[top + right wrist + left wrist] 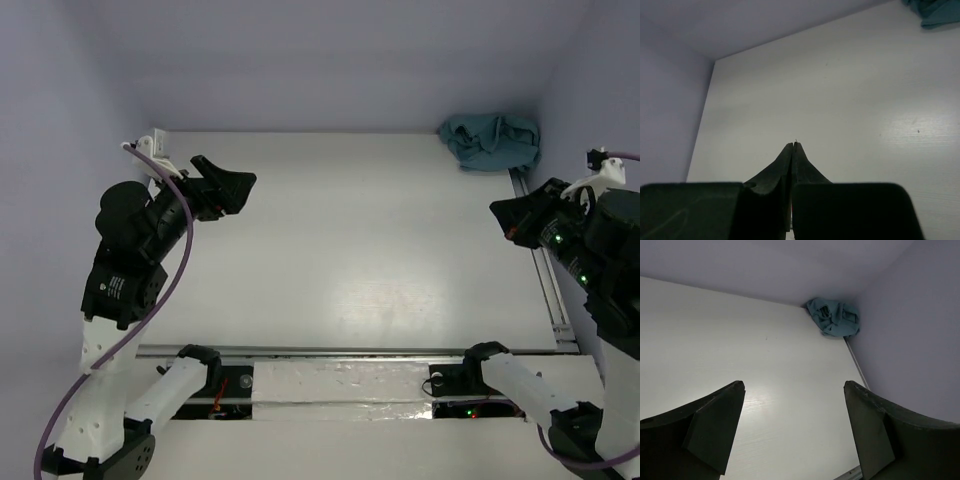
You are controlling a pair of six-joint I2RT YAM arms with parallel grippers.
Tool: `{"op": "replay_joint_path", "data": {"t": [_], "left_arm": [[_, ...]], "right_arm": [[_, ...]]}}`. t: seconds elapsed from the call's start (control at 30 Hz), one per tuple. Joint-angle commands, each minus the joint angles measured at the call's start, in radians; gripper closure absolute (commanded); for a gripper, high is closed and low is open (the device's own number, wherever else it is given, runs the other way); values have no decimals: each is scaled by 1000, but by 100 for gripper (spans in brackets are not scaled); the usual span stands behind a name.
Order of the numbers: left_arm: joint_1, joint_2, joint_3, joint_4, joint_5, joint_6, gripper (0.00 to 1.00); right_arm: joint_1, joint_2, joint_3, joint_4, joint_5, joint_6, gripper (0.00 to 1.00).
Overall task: Fold and stack the t-shirts
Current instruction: Grab crumpled tshirt from the corner of the board with the right arm
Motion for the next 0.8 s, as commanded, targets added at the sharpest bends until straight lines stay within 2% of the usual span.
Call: {"op": "replay_joint_path", "data": {"t": [0.0, 0.07, 0.1, 0.17, 0.2, 0.27, 0.3, 0.43, 0.5, 0.6, 0.77], "left_arm": [[6, -28, -13, 81, 16, 20, 23], [6, -45, -68, 91, 27, 20, 35], [6, -45, -69, 93, 35, 16, 35], [6, -49, -110, 98, 53, -1, 55], [6, -51, -137, 99, 53, -13, 74], [6, -57, -161, 90, 50, -20, 91], [6, -63, -183, 78, 40, -29, 100], [6, -112, -236, -31, 21, -24, 100], [6, -134, -250, -66, -22, -14, 100], [6, -154, -256, -119, -66, 19, 100], [-4, -125, -247, -91, -82, 46, 100]], "right_arm": [[4, 14, -52, 73, 33, -10, 100], [4, 43, -104, 103, 109, -21, 100], [4, 65, -105, 110, 109, -21, 100], [4, 117, -155, 130, 190, -21, 100], [4, 167, -175, 185, 212, -24, 100], [-10, 224, -232, 300, 258, -39, 100], [-65, 256, -249, 343, 254, -42, 100], [-261, 437, -292, 507, 84, -12, 100], [-298, 540, -306, 623, 91, -19, 100], [-340, 695, -216, 623, 80, -10, 100], [-349, 709, -226, 689, 90, -32, 100]]}}
